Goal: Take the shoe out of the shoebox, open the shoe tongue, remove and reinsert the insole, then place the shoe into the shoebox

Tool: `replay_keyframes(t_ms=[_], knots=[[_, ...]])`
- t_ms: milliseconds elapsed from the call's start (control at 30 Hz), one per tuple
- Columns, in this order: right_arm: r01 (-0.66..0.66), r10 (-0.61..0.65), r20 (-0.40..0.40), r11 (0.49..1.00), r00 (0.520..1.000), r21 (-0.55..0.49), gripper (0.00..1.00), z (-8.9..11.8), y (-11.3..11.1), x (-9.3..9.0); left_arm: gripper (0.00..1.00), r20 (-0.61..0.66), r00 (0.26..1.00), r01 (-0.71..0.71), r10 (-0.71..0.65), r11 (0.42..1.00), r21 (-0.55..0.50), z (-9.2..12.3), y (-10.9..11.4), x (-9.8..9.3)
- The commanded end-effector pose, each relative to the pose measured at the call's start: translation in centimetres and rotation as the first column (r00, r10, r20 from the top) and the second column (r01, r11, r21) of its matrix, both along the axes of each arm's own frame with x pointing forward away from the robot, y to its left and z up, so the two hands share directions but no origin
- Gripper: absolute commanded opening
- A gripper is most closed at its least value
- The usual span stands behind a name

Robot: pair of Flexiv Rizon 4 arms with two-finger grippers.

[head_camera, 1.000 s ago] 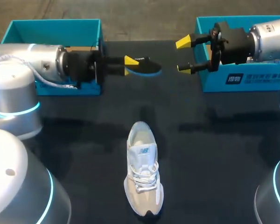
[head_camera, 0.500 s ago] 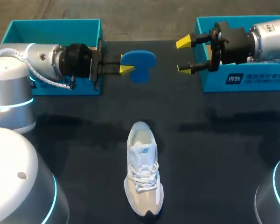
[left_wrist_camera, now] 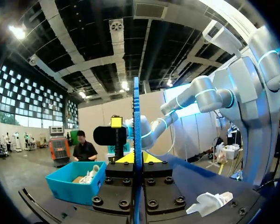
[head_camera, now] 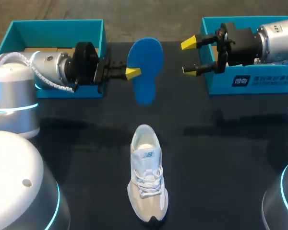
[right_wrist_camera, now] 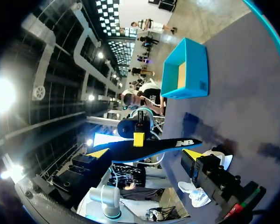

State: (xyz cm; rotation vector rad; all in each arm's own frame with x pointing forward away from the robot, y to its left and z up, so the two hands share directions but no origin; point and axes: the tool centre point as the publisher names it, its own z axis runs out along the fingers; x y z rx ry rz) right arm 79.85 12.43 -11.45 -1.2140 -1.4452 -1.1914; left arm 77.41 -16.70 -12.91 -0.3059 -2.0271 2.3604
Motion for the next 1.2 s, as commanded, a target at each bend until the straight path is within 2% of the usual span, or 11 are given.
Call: replay_keyframes(t_ms=[33,100,167,267,300,400,433,567,800,967,1200], knots=[[0.002,-0.002,0.0,1.0,1.0,-0.002,1.0,0.0,0.1,-0.1,0.0,0.0,1.0,-0.002,0.002,1.0,0.003,0.1,0.0,-0.1],[0.002,-0.002,0.0,1.0,1.0,-0.002,1.0,0.0,0.1,-0.1,0.0,0.0,1.0,-0.002,0.002,1.0,0.003,0.1,0.0,-0.1],[0.002,-0.002,0.0,1.0,1.0,-0.002,1.0,0.0,0.1,-0.1,0.0,-0.11,0.994,0.005,-0.005,1.0,0.0,0.3,-0.1,-0.2],[0.002,-0.002,0.0,1.0,1.0,-0.002,1.0,0.0,0.1,-0.1,0.0,-0.374,0.927,-0.004,-0.003,1.0,-0.018,1.1,0.3,-0.5],[0.002,-0.002,0.0,1.0,1.0,-0.002,1.0,0.0,0.1,-0.1,0.0,-0.477,0.879,-0.016,0.012,1.0,-0.004,1.5,0.4,-0.5],[0.002,-0.002,0.0,1.0,1.0,-0.002,1.0,0.0,0.1,-0.1,0.0,-0.654,0.757,-0.025,0.018,1.0,-0.002,2.5,1.1,-0.6],[0.002,-0.002,0.0,1.0,1.0,-0.002,1.0,0.0,0.1,-0.1,0.0,-0.691,0.722,-0.029,0.021,1.0,0.001,2.7,1.3,-0.7],[0.002,-0.002,0.0,1.0,1.0,-0.002,1.0,0.0,0.1,-0.1,0.0,-0.865,0.496,-0.03,0.072,0.997,0.065,3.4,2.2,-0.8],[0.002,-0.002,0.0,1.0,1.0,-0.002,1.0,0.0,0.1,-0.1,0.0,-0.986,0.144,-0.005,0.088,0.996,0.088,4.1,3.3,-1.4],[0.002,-0.002,0.0,1.0,1.0,-0.002,1.0,0.0,0.1,-0.1,0.0,-0.994,-0.025,0.015,0.107,0.994,0.107,3.5,3.6,-2.3],[0.002,-0.002,0.0,1.0,1.0,-0.002,1.0,0.0,0.1,-0.1,0.0,-0.982,-0.143,0.021,0.12,0.993,0.118,2.3,3.7,-2.7]])
